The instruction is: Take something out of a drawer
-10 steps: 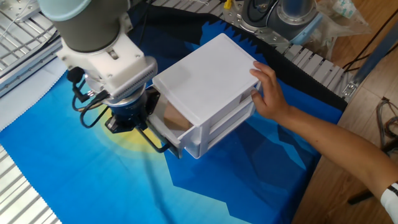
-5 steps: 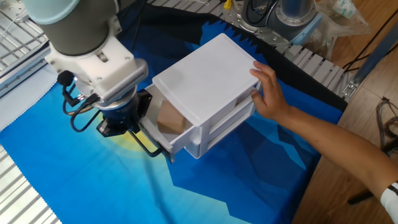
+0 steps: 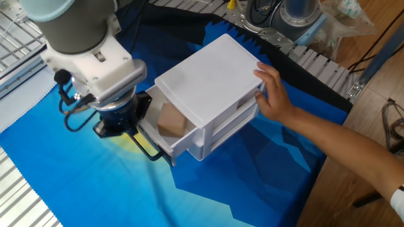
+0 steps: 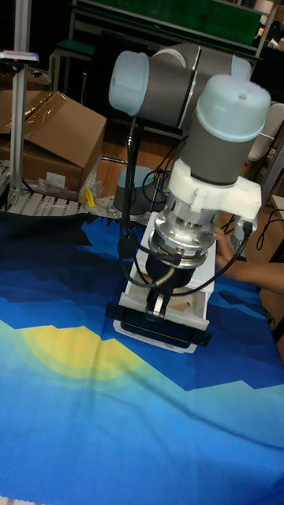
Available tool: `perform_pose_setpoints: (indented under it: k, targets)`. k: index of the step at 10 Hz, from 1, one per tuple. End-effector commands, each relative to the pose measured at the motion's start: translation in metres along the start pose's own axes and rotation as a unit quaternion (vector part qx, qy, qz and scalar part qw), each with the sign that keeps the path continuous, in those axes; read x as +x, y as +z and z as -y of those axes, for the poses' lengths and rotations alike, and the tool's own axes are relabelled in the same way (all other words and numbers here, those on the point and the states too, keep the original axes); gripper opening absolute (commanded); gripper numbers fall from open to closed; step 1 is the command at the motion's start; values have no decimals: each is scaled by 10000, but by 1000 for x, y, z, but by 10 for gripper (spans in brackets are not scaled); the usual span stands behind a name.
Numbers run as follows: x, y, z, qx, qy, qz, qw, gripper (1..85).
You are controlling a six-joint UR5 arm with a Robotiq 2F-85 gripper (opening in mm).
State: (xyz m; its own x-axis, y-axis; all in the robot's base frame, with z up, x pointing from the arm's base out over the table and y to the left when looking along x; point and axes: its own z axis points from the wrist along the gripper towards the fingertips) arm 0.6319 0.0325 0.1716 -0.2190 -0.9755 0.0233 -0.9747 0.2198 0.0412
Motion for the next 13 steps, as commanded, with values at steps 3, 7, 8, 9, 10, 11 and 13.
perform_pose_setpoints:
  k: [3, 7, 8, 9, 10, 11, 13]
  targets:
    - [20, -67, -16, 356, 2395, -231, 9700, 10]
    - [-1, -73, 10, 392, 5974, 913, 7958, 33]
    - [-6, -71, 16, 332, 6343, 1073, 7649, 87]
    - [-10, -71, 23, 314, 6593, 1225, 7412, 113]
    - [-15, -73, 27, 277, 6752, 1378, 7241, 173]
    - [-18, -69, 7, -45, 6816, 1141, 7227, 297]
    - [-29, -65, 13, 74, 7018, 1290, 7006, 323]
